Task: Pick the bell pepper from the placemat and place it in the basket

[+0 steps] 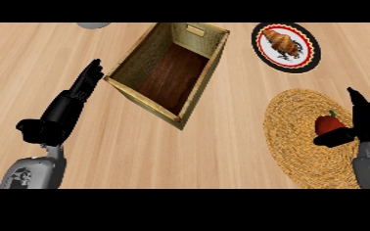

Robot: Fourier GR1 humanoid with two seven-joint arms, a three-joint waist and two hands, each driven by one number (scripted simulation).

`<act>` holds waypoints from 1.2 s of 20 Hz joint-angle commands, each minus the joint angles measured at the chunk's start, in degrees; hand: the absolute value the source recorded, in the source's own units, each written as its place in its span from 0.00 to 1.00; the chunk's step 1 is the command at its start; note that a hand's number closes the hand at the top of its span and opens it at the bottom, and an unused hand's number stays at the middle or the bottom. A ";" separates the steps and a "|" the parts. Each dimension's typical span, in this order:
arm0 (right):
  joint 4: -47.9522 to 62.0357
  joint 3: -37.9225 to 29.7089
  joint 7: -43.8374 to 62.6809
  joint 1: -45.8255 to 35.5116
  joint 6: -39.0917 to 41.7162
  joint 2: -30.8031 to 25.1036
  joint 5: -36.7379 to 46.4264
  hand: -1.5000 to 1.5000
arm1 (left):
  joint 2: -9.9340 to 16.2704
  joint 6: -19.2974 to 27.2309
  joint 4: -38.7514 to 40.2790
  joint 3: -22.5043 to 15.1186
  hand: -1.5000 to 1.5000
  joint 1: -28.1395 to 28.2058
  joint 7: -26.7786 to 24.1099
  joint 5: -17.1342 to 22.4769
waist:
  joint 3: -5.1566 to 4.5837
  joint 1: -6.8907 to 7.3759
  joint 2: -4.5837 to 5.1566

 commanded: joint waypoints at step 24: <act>7.81 5.11 -10.22 2.40 -0.39 1.77 7.50 1.00 | -2.71 -1.28 -1.46 0.62 0.50 -0.45 2.61 -2.38 | 0.00 -0.09 -0.12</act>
